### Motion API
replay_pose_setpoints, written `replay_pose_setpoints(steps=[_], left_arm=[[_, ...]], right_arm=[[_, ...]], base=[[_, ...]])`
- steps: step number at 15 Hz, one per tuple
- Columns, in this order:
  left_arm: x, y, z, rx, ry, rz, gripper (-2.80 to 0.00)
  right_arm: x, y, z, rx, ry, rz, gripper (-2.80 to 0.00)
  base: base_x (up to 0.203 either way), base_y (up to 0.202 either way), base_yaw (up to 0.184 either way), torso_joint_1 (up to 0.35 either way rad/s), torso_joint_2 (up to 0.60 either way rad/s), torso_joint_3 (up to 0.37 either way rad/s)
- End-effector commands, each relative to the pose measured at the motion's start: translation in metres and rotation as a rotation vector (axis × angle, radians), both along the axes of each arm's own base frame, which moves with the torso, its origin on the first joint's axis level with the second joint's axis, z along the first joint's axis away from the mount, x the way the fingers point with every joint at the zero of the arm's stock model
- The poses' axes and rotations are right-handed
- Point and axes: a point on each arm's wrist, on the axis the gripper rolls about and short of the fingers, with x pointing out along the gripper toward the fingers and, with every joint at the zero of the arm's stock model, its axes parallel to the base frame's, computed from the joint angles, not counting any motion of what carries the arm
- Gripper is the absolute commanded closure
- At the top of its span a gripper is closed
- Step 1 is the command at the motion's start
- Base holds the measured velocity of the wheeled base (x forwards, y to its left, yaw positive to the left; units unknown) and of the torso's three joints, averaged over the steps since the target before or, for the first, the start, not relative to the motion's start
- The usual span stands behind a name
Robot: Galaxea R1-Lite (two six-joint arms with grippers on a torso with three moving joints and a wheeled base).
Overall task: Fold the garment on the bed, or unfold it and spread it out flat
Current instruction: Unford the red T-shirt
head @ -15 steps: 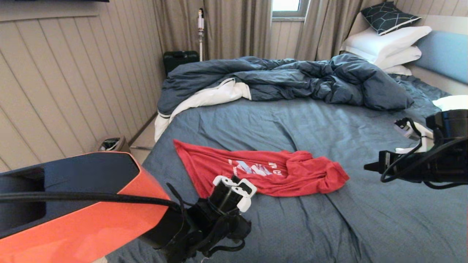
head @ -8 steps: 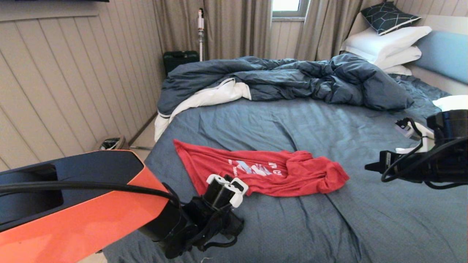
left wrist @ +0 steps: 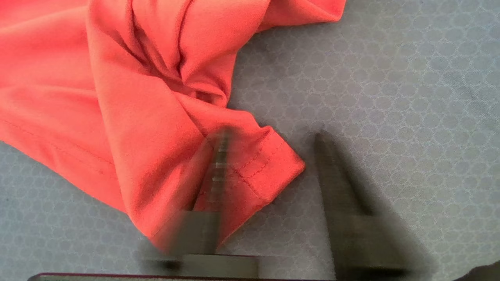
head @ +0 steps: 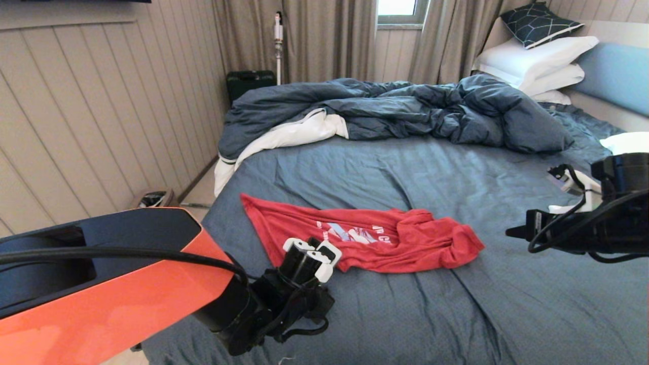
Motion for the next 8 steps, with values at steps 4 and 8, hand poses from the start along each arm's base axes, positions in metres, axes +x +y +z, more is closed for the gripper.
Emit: replay_pose_setpoints(steps=[4,8], left_arm=[[-0.018,0.006,0.013,-0.003,-0.021,-0.009,0.00],[-0.053,0.016,0.031,-0.004,-0.046,-0.043,0.00]], right_arm=[[0.001,0.000,-0.002,0.003,0.005,0.002,0.00],[0.002,0.000,-0.003,0.004,0.008,0.003,0.00]], base=[[0.000,0.000,0.000,0.000,0.00,0.000],[0.000,0.000,0.000,0.000,0.00,0.000]])
